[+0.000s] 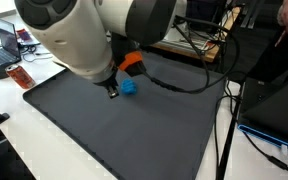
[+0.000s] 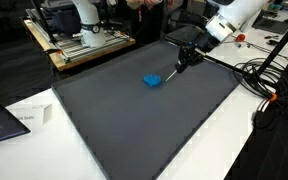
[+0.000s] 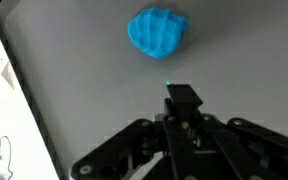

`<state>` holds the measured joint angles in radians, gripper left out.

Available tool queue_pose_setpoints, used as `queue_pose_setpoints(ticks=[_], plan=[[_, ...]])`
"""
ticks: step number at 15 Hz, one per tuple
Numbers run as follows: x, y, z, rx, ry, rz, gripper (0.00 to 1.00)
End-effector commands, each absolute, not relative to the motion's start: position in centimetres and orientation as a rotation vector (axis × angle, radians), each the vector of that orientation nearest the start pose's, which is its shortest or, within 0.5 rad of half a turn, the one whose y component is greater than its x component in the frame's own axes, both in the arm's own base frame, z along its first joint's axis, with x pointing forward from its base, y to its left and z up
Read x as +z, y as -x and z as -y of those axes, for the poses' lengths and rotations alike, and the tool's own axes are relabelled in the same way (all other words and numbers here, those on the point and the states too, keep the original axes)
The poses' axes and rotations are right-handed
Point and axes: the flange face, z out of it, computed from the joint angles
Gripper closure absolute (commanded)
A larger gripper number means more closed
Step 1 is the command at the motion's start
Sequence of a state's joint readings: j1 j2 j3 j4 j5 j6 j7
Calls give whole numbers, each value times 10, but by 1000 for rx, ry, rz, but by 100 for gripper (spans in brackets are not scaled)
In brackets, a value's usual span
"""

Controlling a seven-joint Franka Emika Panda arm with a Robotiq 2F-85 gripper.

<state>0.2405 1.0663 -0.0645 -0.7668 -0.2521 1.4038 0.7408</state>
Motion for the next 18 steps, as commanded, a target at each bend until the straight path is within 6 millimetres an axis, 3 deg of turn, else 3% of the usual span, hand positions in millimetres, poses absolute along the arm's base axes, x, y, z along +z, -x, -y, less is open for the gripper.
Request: queue_pose_setpoints(ticks=[1,7,8,10,13,14,18], plan=[[284,-743,-104,457,3373,-782,97],[298,-748,-66,510,3223,-541,97],[288,-750,-73,482,3303,-635,88],[292,-751,-63,494,3265,-587,88],[292,-751,-63,499,3254,-572,88],[292,-749,-63,518,3253,-558,97],[282,-750,-41,544,3213,-512,97]])
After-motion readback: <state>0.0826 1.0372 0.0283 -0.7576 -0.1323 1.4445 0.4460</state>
